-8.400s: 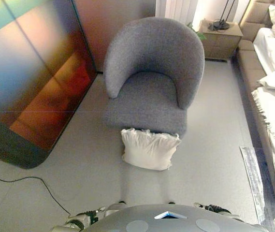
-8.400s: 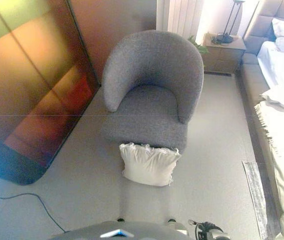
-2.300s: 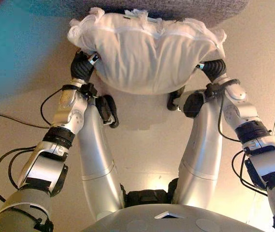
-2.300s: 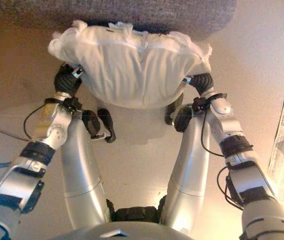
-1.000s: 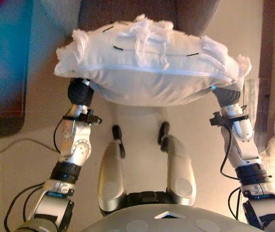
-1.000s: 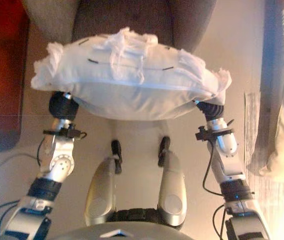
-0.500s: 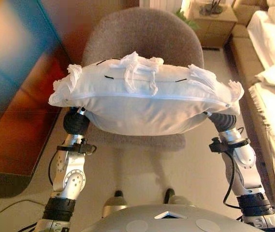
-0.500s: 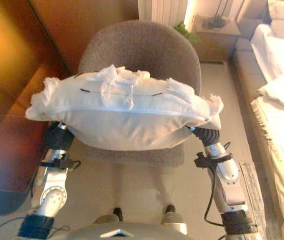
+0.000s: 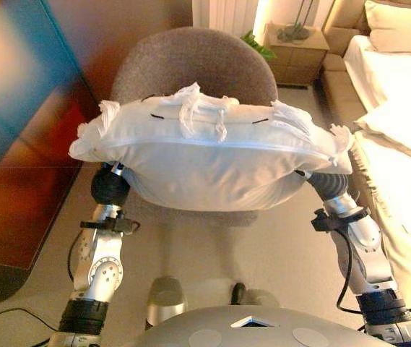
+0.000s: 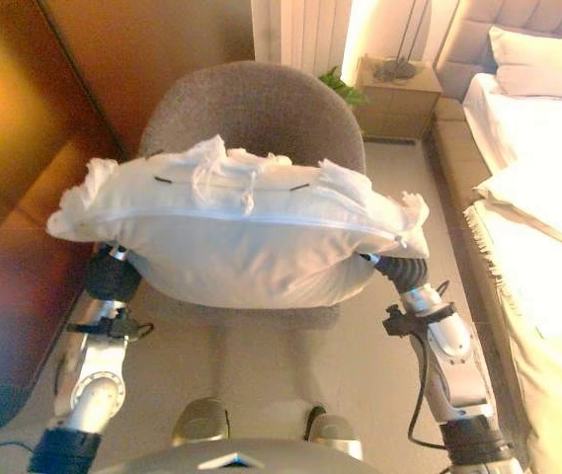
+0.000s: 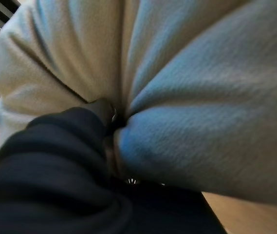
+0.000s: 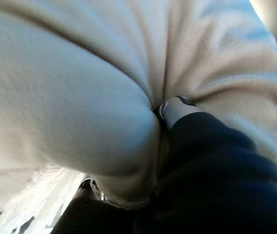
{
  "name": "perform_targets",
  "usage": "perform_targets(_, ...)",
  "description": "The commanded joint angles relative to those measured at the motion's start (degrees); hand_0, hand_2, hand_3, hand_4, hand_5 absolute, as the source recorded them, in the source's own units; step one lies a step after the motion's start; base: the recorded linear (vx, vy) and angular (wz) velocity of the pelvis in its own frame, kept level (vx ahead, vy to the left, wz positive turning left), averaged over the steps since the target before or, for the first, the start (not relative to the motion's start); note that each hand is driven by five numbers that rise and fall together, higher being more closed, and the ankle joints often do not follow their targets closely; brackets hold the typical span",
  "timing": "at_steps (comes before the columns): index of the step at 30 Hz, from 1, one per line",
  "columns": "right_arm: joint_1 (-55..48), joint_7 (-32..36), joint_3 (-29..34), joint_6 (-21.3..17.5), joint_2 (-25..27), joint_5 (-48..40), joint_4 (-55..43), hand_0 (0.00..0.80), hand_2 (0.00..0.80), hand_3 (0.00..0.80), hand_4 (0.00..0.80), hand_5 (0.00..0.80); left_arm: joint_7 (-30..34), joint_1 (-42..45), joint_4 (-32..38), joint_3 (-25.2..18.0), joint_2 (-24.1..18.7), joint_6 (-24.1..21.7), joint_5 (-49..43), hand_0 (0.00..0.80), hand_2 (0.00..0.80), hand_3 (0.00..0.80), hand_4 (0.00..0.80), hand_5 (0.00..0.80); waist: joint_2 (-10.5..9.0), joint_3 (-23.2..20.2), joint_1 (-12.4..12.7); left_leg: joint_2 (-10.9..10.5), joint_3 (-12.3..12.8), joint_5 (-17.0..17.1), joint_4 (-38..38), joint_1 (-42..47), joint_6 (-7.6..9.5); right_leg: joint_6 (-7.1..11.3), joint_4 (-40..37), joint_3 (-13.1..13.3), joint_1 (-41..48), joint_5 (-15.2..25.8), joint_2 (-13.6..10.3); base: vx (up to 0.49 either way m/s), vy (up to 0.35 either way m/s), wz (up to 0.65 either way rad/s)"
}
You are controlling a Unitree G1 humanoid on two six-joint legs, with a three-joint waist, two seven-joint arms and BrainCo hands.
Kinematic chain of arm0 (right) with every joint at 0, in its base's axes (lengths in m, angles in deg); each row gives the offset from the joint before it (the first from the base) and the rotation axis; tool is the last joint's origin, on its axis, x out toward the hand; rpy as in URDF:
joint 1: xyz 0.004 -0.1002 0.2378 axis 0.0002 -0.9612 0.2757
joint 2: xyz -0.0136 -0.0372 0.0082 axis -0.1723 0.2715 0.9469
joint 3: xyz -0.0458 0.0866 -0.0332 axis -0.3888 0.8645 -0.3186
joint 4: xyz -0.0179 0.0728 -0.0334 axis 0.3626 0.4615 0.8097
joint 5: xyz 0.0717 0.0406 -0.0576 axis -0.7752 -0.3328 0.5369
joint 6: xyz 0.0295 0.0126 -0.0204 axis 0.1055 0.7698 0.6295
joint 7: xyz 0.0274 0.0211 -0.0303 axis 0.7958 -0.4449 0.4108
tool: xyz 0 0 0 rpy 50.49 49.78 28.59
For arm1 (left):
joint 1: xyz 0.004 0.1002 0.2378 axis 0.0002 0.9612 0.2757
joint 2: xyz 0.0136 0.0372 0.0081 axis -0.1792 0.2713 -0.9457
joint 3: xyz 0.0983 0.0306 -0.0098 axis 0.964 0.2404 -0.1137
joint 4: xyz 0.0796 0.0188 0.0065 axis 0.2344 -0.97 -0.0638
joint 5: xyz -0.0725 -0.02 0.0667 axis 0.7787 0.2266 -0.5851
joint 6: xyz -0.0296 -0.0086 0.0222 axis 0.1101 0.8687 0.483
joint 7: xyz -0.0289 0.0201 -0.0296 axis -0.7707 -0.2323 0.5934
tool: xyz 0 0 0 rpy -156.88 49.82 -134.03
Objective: Pick up the cushion and take it to the sofa
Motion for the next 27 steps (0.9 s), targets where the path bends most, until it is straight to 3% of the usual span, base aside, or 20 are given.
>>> perform_targets(1, 6.3, -0.9, -4.2, -3.9, -0.3, 0.4, -7.2, 0.800, 0.800, 0.800, 0.800, 0.800, 2.8, -4.3, 7.7, 2.2, 0.3, -4.0, -0.3, 0.800, 0.800, 0.800, 0.800, 0.800, 2.84, 0.0, 1.8, 1.1, 0.3, 13.5, -15.1, -2.3, -0.27, -0.12, 0.2, 0.0, 8.5, -5.8, 6.6, 0.401, 0.100, -0.36)
perform_targets(4, 6.4, -1.4, -5.2, -3.4, 0.3, -0.2, -6.8, 0.800, 0.800, 0.800, 0.800, 0.800, 0.8, -3.7, 8.3, 3.3, 0.4, -4.9, -0.7, 0.800, 0.800, 0.800, 0.800, 0.800, 3.85, -0.4, 4.0, 0.7, -4.3, 18.7, -24.4, -3.6, -1.45, -0.42, 1.3, 2.9, 12.9, -9.4, 7.9, 0.477, 0.109, -0.49)
perform_targets(7, 5.5, -0.6, -5.8, -3.7, 1.2, -0.9, -7.2, 0.800, 0.800, 0.800, 0.800, 0.800, 0.8, -1.5, 9.7, 2.8, 0.6, -6.2, -0.5, 0.800, 0.800, 0.800, 0.800, 0.800, 4.02, -0.1, 5.8, 2.1, -9.9, 19.6, -25.5, -7.4, -2.33, -1.14, 5.0, 4.7, 13.8, -13.4, 8.4, 0.457, 0.123, -0.59)
perform_targets(9, 5.5, 0.4, -5.7, -4.0, 2.0, -2.1, -7.1, 0.800, 0.800, 0.800, 0.800, 0.800, 0.6, -1.0, 9.7, 2.6, 0.7, -7.2, -0.5, 0.800, 0.800, 0.800, 0.800, 0.800, 4.00, 0.5, 6.1, 3.6, -11.0, 19.9, -25.5, -7.5, -2.55, -0.97, 7.8, 4.9, 13.7, -15.5, 7.8, 0.462, 0.180, -0.18)
perform_targets(11, 6.1, 1.0, -5.3, -4.5, 3.2, -3.7, -6.7, 0.800, 0.800, 0.800, 0.800, 0.800, 0.0, -1.7, 9.2, 2.4, 0.2, -7.6, 0.2, 0.800, 0.800, 0.800, 0.800, 0.800, 3.70, 1.0, 5.8, 5.5, -8.2, 17.1, -25.0, -6.2, -2.17, 0.08, 10.8, 3.7, 13.0, -16.4, 5.8, 0.504, 0.249, -0.26)
perform_targets(13, 5.7, 1.2, -4.1, -4.0, 3.2, -5.1, -6.3, 0.800, 0.800, 0.800, 0.800, 0.800, -0.8, -3.1, 8.1, 2.3, -0.7, -6.6, 1.1, 0.800, 0.800, 0.800, 0.800, 0.800, 3.08, 0.4, 5.2, 5.7, -4.6, 14.9, -22.8, -5.3, -1.71, 1.90, 13.0, 2.2, 13.8, -16.0, 3.2, 0.591, 0.260, -0.12)
perform_targets(15, 4.3, 1.4, -3.0, -3.0, 2.7, -6.7, -6.9, 0.800, 0.800, 0.800, 0.800, 0.800, -0.3, -3.3, 8.2, 1.7, -1.4, -5.2, 1.2, 0.800, 0.800, 0.800, 0.800, 0.800, 1.54, -0.9, 5.5, 3.5, -4.3, 12.7, -19.0, -5.7, -0.28, 4.18, 14.3, 2.0, 15.5, -12.8, 1.3, 0.636, 0.228, 0.01)
perform_targets(18, 2.6, 1.0, -2.5, -3.4, 0.6, -5.2, -7.4, 0.800, 0.800, 0.800, 0.800, 0.800, 1.6, -2.3, 9.1, 1.4, -1.8, -3.9, 0.4, 0.800, 0.800, 0.800, 0.800, 0.800, -1.20, -3.5, 6.9, -0.6, -3.9, 8.9, -16.4, -6.0, 3.22, 7.83, 17.1, 1.1, 16.4, -4.0, -1.4, 0.507, 0.174, -0.14)
perform_targets(19, 2.1, 0.9, -2.8, -4.2, -0.7, -4.2, -8.1, 0.800, 0.800, 0.800, 0.800, 0.800, 1.9, -1.8, 9.6, 1.2, -2.3, -3.7, -0.3, 0.800, 0.800, 0.800, 0.800, 0.800, -1.80, -4.4, 7.8, -2.1, -4.0, 7.6, -15.6, -5.8, 4.53, 8.68, 20.1, 0.3, 15.4, 0.7, -2.9, 0.466, 0.160, 0.00)
perform_targets(22, 3.1, 0.4, -3.7, -4.2, -2.7, -2.0, -7.7, 0.800, 0.800, 0.800, 0.800, 0.800, 0.9, -2.3, 9.6, 0.8, -2.9, -3.6, -1.2, 0.800, 0.800, 0.800, 0.800, 0.800, -1.96, -5.5, 8.2, -3.4, -2.9, 5.8, -15.8, -4.1, 5.89, 8.94, 23.3, 0.0, 11.3, 5.7, -4.8, 0.407, 0.150, -0.09)
perform_targets(24, 3.9, -1.9, -4.0, -4.0, -2.5, -0.7, -6.8, 0.800, 0.800, 0.800, 0.800, 0.800, 0.5, -3.7, 9.1, 1.0, -3.9, -2.7, -0.4, 0.800, 0.800, 0.800, 0.800, 0.800, -1.79, -5.6, 7.6, -4.2, -3.3, 6.0, -17.1, -2.6, 6.02, 7.97, 19.8, -0.5, 8.9, 2.2, -2.5, 0.336, 0.069, -0.17)
perform_targets(25, 4.4, -3.9, -4.3, -3.7, -2.1, -0.3, -6.4, 0.800, 0.800, 0.800, 0.800, 0.800, 1.2, -4.7, 8.6, 1.2, -4.3, -1.8, -0.2, 0.800, 0.800, 0.800, 0.800, 0.800, -1.76, -5.6, 7.2, -4.7, -3.7, 6.5, -17.8, -1.8, 5.68, 7.29, 14.5, -1.7, 7.8, 0.4, -1.2, 0.294, 0.028, -0.01)
perform_targets(27, 5.0, -5.8, -4.5, -3.8, -2.1, 0.8, -5.2, 0.800, 0.800, 0.800, 0.800, 0.800, 1.0, -5.6, 8.3, 2.0, -3.5, -1.1, -1.2, 0.800, 0.800, 0.800, 0.800, 0.800, -1.09, -5.5, 6.3, -4.7, -4.1, 6.6, -19.3, 0.6, 5.08, 6.08, 8.8, -3.3, 3.8, -0.1, -0.3, 0.260, -0.001, 0.08)
